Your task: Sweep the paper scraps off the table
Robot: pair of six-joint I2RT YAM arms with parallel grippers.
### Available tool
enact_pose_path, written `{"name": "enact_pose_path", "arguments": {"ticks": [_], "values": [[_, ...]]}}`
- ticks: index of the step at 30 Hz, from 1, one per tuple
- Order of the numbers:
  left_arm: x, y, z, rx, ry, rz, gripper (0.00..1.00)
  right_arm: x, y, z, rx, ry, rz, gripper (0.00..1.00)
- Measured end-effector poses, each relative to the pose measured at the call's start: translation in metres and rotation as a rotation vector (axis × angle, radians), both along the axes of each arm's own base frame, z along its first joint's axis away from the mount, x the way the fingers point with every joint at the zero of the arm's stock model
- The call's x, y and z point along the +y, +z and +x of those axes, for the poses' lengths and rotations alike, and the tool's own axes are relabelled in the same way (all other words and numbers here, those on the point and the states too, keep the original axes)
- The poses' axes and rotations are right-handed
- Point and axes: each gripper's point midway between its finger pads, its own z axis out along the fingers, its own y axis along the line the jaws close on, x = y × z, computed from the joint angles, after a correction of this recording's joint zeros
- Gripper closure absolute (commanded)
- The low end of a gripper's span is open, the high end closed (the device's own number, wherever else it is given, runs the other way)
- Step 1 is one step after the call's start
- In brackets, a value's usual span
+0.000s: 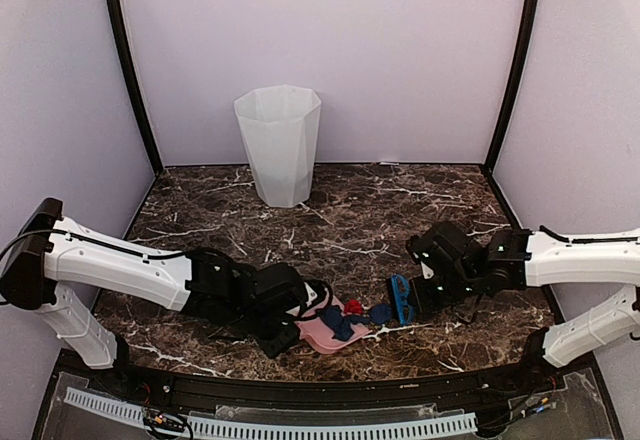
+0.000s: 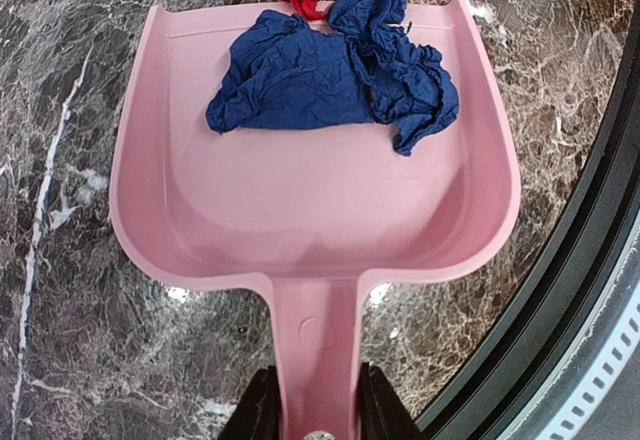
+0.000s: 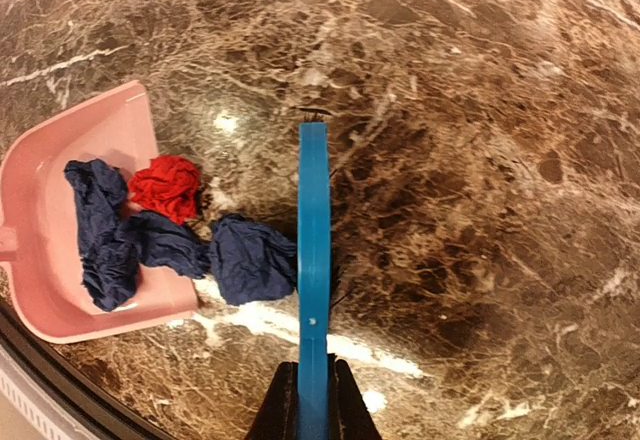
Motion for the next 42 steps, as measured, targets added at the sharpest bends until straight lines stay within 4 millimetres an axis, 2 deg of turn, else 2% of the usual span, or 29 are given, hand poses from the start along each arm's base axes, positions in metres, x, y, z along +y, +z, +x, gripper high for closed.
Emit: {"name": "enact_pose_path", "arguments": {"ticks": [13, 23, 34, 42], "values": [[-0.005, -0.002, 0.001, -0.005, -0.01, -0.006, 1.0, 0.065, -0.003, -0.002, 0.017, 0.196, 0.134, 1.0], [-0.006, -0.001, 0.003, -0.018, -0.016, -0.009, 1.0, 0.098, 0.005, -0.003, -0.008, 0.335, 0.186, 1.0], [-0.008, -0.001, 0.014, -0.088, -0.011, -0.027, 1.0, 0.108, 0.015, -0.015, -0.008, 0.44, 0.231, 1.0], [-0.007, -0.005, 0.022, -0.152, -0.008, -0.045, 1.0, 0.107, 0.058, -0.018, -0.088, 0.458, 0.32, 1.0]]}}
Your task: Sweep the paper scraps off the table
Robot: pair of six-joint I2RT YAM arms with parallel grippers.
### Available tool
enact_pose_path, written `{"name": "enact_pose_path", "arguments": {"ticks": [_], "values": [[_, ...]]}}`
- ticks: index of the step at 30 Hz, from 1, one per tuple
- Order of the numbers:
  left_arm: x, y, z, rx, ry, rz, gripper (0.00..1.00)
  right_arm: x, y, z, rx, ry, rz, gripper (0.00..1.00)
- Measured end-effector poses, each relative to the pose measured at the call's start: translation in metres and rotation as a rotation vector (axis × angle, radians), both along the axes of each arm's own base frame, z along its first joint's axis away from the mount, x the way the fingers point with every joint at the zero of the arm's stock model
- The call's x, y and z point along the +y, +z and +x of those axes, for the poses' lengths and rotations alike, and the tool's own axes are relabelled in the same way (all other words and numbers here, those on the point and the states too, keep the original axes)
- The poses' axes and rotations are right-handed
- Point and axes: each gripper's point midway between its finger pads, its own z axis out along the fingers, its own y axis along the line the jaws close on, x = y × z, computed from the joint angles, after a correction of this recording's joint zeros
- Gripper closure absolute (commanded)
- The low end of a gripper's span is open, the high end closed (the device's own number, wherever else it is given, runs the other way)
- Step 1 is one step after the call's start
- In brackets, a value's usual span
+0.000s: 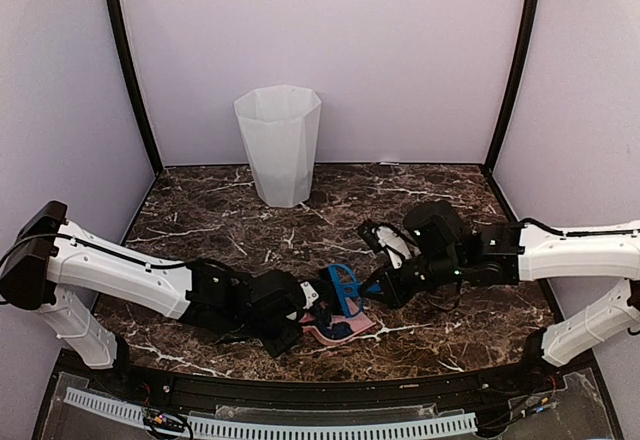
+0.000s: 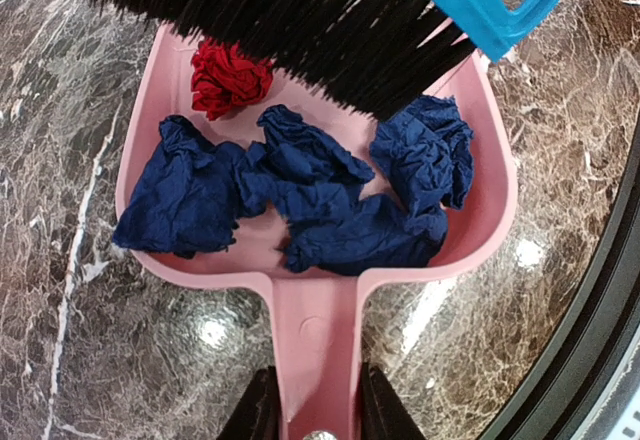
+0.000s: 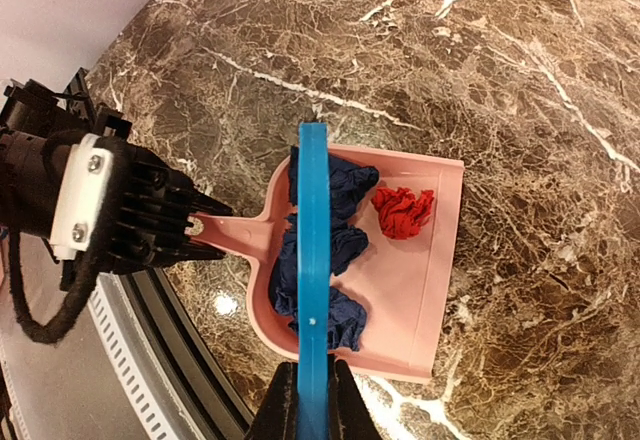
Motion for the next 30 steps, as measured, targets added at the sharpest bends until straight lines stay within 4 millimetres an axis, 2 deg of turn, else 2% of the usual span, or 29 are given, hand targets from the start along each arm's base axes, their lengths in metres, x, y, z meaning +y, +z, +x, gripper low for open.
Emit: {"name": "enact_pose_path", "arguments": {"ticks": [10, 18, 25, 30], "values": [[0.002, 0.003, 0.012, -0.071, 0.029, -0.005, 1.0, -0.018, 0.014, 0.002, -0.041, -0.052, 0.003, 1.0], [0.002, 0.007, 0.017, -0.101, 0.046, -0.012, 1.0, -0.046, 0.043, 0.03, -0.183, -0.247, 0.021, 1.0], [-0.002, 0.024, 0.019, -0.121, 0.052, -0.064, 1.0, -0.068, 0.024, 0.059, -0.252, -0.41, -0.076, 1.0], [-0.002, 0.029, 0.02, -0.125, 0.053, -0.077, 1.0, -0.062, 0.015, 0.066, -0.261, -0.42, -0.086, 1.0]]}}
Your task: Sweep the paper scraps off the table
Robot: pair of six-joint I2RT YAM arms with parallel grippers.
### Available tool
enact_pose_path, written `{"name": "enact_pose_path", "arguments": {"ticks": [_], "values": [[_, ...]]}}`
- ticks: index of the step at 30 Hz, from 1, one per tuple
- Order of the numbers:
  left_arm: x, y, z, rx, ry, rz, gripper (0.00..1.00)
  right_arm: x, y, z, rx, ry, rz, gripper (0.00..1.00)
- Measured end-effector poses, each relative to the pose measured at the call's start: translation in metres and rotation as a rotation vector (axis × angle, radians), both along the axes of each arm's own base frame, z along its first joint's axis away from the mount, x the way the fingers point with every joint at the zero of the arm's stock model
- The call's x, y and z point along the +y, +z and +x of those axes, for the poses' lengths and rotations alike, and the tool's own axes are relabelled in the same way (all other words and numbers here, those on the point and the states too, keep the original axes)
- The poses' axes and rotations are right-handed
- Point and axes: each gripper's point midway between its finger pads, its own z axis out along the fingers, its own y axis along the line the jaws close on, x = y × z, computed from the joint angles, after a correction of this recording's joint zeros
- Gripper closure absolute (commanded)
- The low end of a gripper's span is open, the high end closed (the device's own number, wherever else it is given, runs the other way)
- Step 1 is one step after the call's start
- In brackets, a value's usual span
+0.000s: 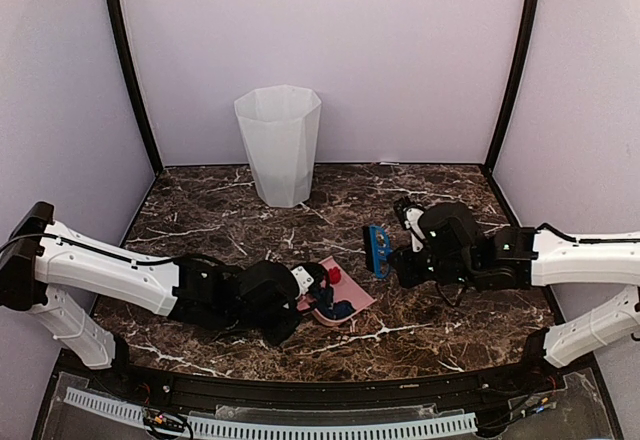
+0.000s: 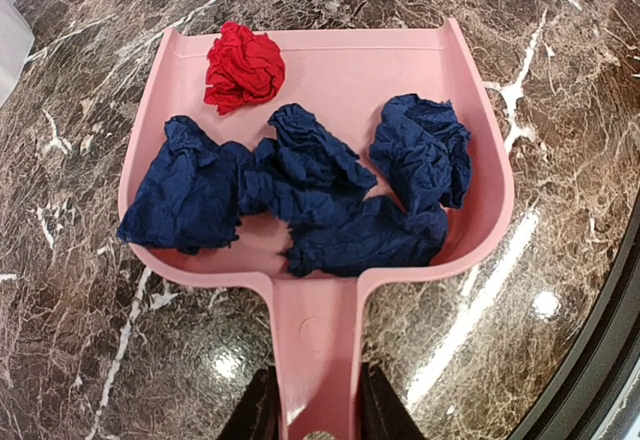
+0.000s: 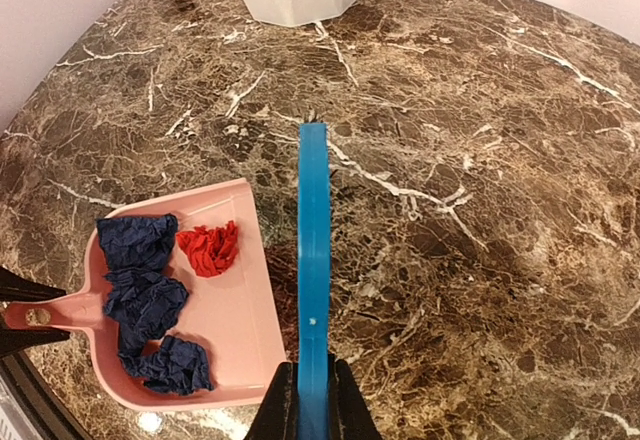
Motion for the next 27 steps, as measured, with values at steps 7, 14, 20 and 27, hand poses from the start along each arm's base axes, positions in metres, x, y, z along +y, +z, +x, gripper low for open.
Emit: {"name": "enact_pose_path", "arguments": {"ticks": [7, 14, 20, 27], "values": [[0.0, 0.001, 0.0, 0.0, 0.0, -0.004, 1.0, 0.022, 0.006, 0.002, -0.022, 0.061, 0.075, 1.0], [-0.004, 0.005, 0.0, -0.002, -0.004, -0.025, 1.0, 0.042, -0.01, 0.002, 0.008, 0.116, 0.084, 1.0], [-0.005, 0.008, 0.0, -0.004, -0.005, -0.038, 1.0, 0.057, -0.018, -0.007, 0.05, 0.189, 0.107, 1.0], [-0.005, 0.011, 0.0, -0.007, -0.005, -0.045, 1.0, 0.067, 0.003, -0.024, 0.053, 0.293, 0.211, 1.0]]}}
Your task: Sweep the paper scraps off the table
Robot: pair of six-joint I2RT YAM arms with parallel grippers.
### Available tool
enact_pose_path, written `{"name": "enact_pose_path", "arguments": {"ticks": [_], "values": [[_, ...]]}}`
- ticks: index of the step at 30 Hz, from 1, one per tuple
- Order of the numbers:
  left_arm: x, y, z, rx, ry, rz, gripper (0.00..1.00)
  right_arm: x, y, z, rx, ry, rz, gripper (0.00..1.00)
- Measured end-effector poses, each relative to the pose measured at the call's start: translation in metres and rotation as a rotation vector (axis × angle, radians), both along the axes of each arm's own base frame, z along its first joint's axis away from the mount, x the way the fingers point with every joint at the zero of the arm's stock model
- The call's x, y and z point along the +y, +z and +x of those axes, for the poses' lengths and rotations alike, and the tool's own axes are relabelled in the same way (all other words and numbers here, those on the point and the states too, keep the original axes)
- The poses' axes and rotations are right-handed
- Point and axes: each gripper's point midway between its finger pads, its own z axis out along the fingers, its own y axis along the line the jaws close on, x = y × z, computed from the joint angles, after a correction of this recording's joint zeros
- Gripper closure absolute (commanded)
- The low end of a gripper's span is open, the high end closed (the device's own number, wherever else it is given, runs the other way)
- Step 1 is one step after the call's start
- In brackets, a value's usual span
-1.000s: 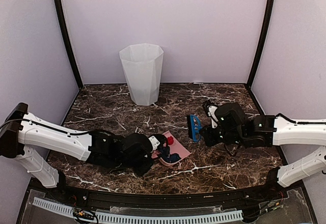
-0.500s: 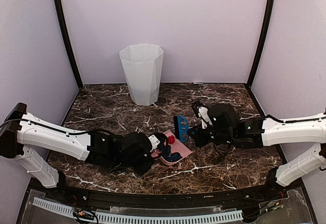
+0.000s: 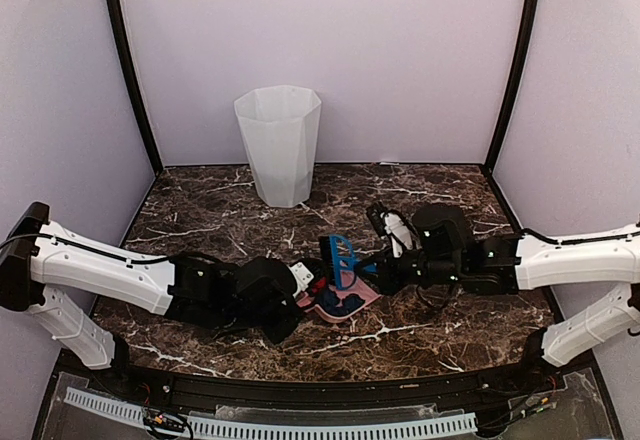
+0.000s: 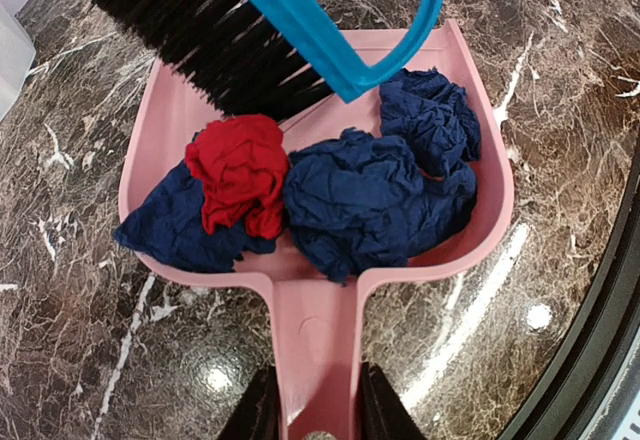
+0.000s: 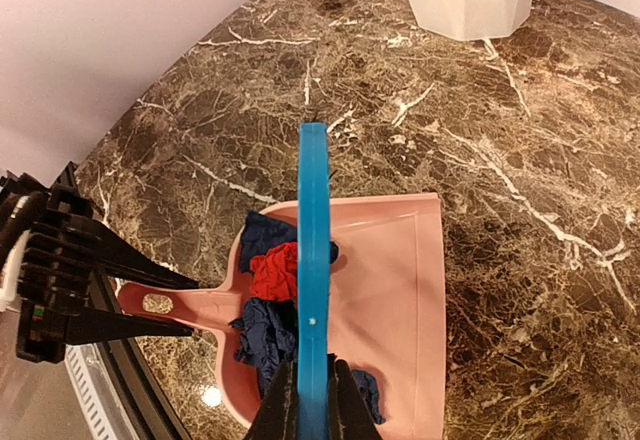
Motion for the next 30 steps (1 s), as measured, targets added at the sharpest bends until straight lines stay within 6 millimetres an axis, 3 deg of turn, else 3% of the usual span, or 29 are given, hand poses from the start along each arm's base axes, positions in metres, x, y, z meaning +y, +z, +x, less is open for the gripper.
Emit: {"name": "enact_pose_path", "arguments": {"ticks": [6, 19, 30], "values": [[0.0, 0.0, 0.001, -0.003, 0.003, 0.001, 1.0, -0.018, 0.021, 0.003, -0.037, -0.07, 0.017, 1.0], [-0.001, 0.012, 0.008, -0.013, 0.023, -0.032, 1.0, -0.077, 0.039, 0.021, -0.12, -0.325, -0.027, 1.0], [-0.021, 0.064, 0.057, -0.038, 0.111, -0.175, 1.0, -0.146, 0.027, 0.037, -0.163, -0.641, -0.119, 1.0]]}}
